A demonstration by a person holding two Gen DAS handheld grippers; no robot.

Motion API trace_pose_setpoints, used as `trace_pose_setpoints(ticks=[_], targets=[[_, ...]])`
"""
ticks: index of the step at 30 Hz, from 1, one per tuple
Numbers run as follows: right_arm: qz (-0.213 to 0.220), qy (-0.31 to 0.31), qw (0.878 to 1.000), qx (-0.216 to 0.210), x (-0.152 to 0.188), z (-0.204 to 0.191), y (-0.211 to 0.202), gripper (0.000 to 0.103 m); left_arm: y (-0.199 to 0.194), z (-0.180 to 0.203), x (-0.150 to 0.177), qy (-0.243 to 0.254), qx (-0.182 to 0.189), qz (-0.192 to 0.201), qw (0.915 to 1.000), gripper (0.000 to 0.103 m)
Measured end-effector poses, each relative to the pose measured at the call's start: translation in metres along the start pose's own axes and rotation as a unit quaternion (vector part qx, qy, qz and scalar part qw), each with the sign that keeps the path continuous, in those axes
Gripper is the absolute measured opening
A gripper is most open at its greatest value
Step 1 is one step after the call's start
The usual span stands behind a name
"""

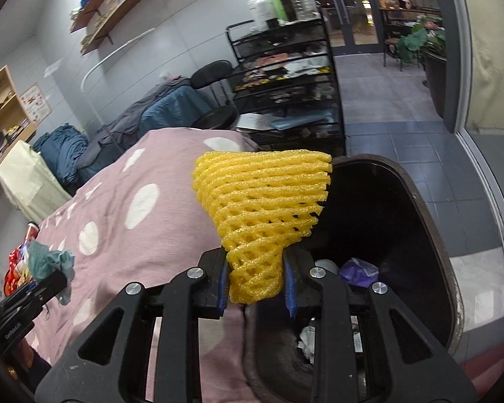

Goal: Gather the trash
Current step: 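Carry the yellow net over the bin and release it with the right gripper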

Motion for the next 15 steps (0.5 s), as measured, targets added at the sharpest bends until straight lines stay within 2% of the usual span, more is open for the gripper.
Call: trace_pose_setpoints(ticks=[5,7,9,11,15], targets=[[-0.016,0.009,0.999,0.028,0.007,0.021,0.011,0.027,0.007,0.015,0.002,0.014,0.011,-0.008,0.9998,0.025],[-0.023,0.015,0.999,0.034,0.012,0.029,0.015,0.037,0.009,0.022,0.003,0.020,0.015,-0.010,0.9996,0.025],[-0.022,0.019,0.999,0.034,0.015,0.032,0.015,0.066,0.010,0.028,0.004,0.028,0.017,-0.011,0.9994,0.025],[-0.014,0.018,0.999,0.034,0.017,0.034,0.012,0.080,0.011,0.032,0.004,0.034,0.019,-0.011,0.9992,0.025],[-0.010,0.016,0.999,0.037,0.018,0.034,0.011,0.088,0.016,0.041,0.002,0.042,0.026,-0.014,0.9987,0.025]])
Point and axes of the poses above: each gripper's, at about its wrist camera, not at the fingertips, and y roughly the way its jaws point, z to its right, x to its underside, the point moved 5 cm from there along y, roughly the way its jaws point, and after that the axes turned 2 degrees about z, right-handed, at the moved point
